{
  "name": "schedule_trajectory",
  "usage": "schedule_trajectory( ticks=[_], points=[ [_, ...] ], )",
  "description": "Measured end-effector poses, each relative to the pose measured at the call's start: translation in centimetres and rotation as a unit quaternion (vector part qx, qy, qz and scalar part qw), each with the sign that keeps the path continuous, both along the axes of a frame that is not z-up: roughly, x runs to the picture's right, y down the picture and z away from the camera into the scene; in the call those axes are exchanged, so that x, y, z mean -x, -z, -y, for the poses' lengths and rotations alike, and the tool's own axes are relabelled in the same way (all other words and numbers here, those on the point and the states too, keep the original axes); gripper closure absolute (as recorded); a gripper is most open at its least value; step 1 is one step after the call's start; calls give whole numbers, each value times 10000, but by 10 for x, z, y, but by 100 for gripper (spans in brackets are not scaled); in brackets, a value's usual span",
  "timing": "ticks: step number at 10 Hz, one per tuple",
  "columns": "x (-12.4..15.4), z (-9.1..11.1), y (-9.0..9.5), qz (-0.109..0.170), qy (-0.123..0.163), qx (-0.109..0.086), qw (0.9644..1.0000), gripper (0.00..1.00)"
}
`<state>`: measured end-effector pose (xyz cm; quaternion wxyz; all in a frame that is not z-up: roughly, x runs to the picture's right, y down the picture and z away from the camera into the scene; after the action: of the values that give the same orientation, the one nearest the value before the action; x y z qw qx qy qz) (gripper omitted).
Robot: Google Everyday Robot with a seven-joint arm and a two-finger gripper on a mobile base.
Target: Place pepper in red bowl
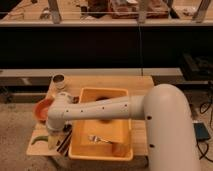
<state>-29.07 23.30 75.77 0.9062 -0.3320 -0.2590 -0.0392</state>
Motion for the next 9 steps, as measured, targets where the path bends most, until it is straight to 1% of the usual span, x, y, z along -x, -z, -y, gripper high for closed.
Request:
schedule_trajectory(
  ticks=[1, 2, 4, 5, 7, 8, 9],
  points=[
    [4, -8, -7, 39, -17, 82, 10000, 20],
    [6, -14, -14, 86, -8, 115, 9999, 20],
    [22, -24, -18, 250, 171, 67, 9995, 20],
    [25, -25, -19, 261, 195, 33, 9995, 22],
    [22, -29, -23, 202, 166, 26, 9997, 41],
    [21, -30, -24, 180, 143, 34, 9997, 49],
    [19, -31, -25, 147, 86, 56, 9998, 61]
  ],
)
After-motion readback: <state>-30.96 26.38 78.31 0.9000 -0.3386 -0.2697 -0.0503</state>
